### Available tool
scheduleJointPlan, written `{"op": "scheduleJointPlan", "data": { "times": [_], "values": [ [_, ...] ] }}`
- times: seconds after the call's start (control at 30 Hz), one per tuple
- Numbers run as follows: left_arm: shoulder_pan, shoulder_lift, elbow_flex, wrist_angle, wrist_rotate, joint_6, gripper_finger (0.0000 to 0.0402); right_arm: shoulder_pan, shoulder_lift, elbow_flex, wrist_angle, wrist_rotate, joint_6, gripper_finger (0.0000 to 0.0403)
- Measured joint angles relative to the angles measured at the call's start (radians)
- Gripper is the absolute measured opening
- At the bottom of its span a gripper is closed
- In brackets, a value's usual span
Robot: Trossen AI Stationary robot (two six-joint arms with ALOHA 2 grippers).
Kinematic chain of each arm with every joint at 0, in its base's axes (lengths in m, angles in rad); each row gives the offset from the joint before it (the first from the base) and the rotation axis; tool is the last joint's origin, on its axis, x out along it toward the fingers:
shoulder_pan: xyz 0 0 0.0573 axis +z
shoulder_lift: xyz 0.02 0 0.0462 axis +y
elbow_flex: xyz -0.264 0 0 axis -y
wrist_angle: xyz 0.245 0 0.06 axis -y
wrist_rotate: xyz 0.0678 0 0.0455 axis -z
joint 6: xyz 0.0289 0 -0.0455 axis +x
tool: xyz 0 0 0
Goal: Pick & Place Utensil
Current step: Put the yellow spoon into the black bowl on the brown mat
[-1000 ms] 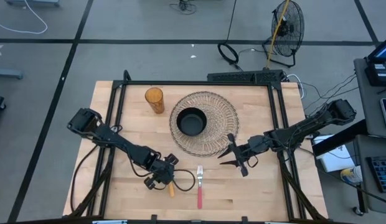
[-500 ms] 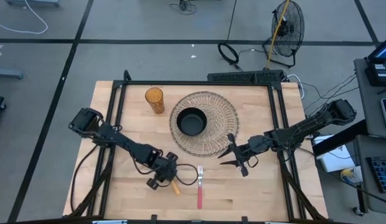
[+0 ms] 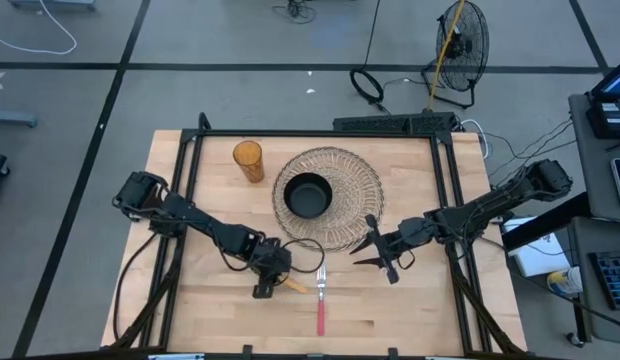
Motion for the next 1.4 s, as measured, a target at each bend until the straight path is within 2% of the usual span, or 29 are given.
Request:
{"op": "scheduleJointPlan", "data": {
  "times": [0.1, 0.63, 1.03, 1.3, 1.4],
  "values": [
    [-0.010, 0.000, -0.001, 0.027, 0.025, 0.113, 0.0117, 0.000, 0.000, 0.000, 0.000, 0.000, 0.000, 0.0116],
    [-0.061, 0.004, -0.004, 0.139, -0.124, 0.341, 0.0118, 0.000, 0.000, 0.000, -0.003, -0.003, 0.008, 0.0116],
    [-0.067, 0.003, -0.002, 0.117, -0.150, 0.341, 0.0116, 0.000, 0.000, 0.000, -0.004, -0.003, 0.005, 0.0116],
    [-0.067, 0.002, -0.002, 0.109, -0.159, 0.332, 0.0049, 0.000, 0.000, 0.000, 0.001, -0.003, 0.005, 0.0116],
    [-0.067, 0.002, -0.001, 0.108, -0.162, 0.328, 0.0048, 0.000, 0.000, 0.000, 0.000, -0.003, 0.006, 0.0116]
  ]
}}
